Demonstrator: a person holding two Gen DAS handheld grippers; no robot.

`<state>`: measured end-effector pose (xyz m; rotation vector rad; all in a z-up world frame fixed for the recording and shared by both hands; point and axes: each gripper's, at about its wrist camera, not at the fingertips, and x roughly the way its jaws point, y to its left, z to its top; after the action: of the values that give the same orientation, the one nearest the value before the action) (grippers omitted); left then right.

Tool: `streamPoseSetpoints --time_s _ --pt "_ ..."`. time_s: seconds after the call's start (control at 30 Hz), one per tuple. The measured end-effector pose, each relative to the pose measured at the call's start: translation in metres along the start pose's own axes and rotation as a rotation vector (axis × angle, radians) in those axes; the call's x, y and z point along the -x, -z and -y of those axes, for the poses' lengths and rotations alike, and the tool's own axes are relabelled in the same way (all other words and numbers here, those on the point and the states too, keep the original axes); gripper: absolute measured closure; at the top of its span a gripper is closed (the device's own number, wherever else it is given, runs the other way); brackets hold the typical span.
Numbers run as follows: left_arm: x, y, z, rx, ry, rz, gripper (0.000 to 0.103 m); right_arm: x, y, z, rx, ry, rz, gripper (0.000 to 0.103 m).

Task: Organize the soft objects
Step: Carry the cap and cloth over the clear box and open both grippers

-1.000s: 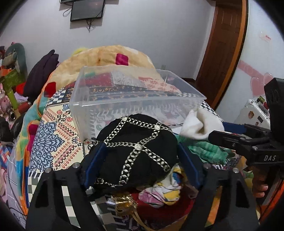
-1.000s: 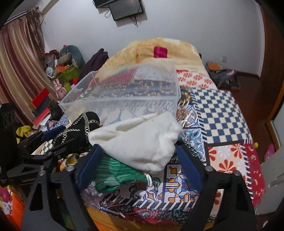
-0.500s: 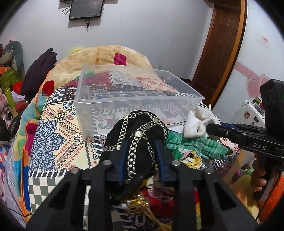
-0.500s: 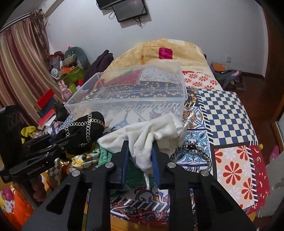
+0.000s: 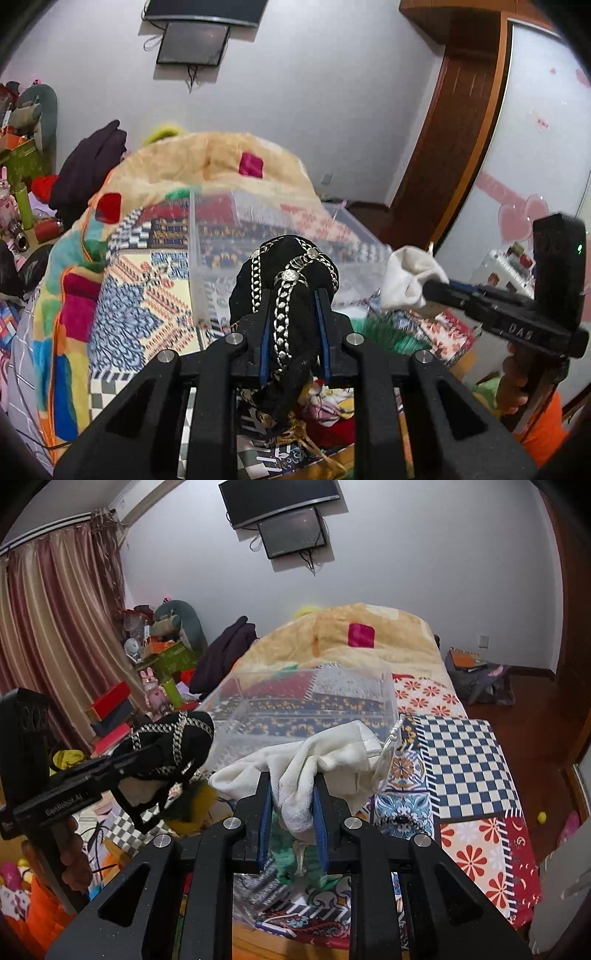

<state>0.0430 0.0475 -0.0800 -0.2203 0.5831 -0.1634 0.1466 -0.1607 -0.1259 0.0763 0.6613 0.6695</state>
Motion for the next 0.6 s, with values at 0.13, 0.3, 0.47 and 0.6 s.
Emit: streamPoseSetpoints --time_s 0.13,0.3,0.47,0.6 --pt "0.009 -0.013 0.001 -0.001 0.003 0.046 0.083 0.002 -0.009 -0.003 0.014 -0.002 0.023 0.085" --pt "0.012 -0.035 0.0 0.003 0.0 0.093 0.083 0.003 -0.026 -0.002 0.027 0.01 0.063 0.085" --pt "0.0 -0.057 -0.005 0.014 -0.013 0.114 0.083 -0.004 -0.045 0.0 0.041 0.026 0.086 0.085" --pt "-0.017 -0.072 -0.009 0.008 -0.046 0.124 0.083 -0.014 -0.057 -0.002 0.057 0.038 0.089 0.085"
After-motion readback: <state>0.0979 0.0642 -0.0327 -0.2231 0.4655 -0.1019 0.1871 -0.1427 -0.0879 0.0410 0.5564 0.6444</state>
